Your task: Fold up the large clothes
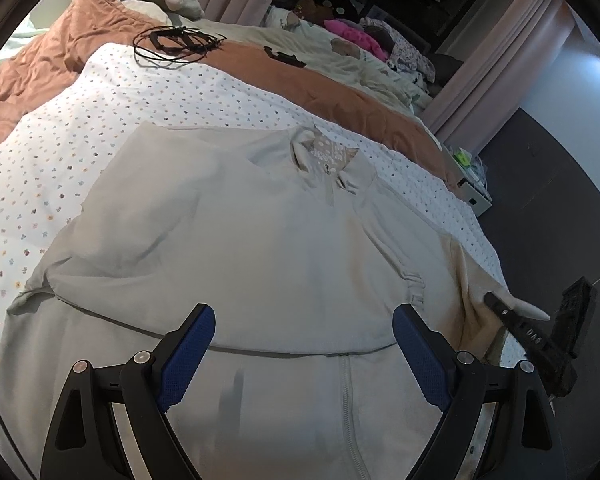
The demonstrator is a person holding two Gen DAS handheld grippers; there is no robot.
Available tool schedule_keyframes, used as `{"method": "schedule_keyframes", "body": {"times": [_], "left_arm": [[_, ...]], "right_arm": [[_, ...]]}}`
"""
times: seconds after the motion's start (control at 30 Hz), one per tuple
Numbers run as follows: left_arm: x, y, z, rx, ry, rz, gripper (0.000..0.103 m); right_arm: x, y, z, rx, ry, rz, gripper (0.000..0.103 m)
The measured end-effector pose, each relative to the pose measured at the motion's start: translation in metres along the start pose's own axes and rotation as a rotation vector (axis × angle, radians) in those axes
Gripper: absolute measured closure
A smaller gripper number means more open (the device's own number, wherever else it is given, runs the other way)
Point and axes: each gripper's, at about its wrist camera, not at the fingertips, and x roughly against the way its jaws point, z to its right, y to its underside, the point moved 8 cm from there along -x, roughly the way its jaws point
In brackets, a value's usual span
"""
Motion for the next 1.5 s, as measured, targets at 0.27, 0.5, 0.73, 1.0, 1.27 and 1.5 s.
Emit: {"method": "schedule_keyframes", "body": {"times": [0.27,0.5,0.73,1.0,1.27,1.5], "left_arm": [[0.004,-0.001,-0.001,0.016,0.016,0.003,0.012],[0.01,-0.004,-0.003,0.036,0.037,0.012,0.012],[0.015,-0.003,0.003,0.042,0.057,0.017,0.012],[0.014,-0.006,-0.001,0.071,0.074,0.026,0.012],[-0.003,-0.008,-0.026,0.119,0.067,0.019,0.012],[-0.016,-0.014,-0.051,0.157,0.055,0.017,0.012]], "right_arm": [[-0.026,0.039,-0.009,-0.007,0.006,-0.157,0.058],[0.041,0.019,0.016,-0.203,-0.032,0.019,0.022],[0.085,0.031,0.092,-0.547,0.024,0.095,0.022],[0.071,0.043,0.121,-0.677,0.058,0.111,0.022],[0.047,0.011,0.132,-0.575,0.208,0.176,0.097],[0.04,-0.044,0.082,-0.368,0.227,0.233,0.098]]}}
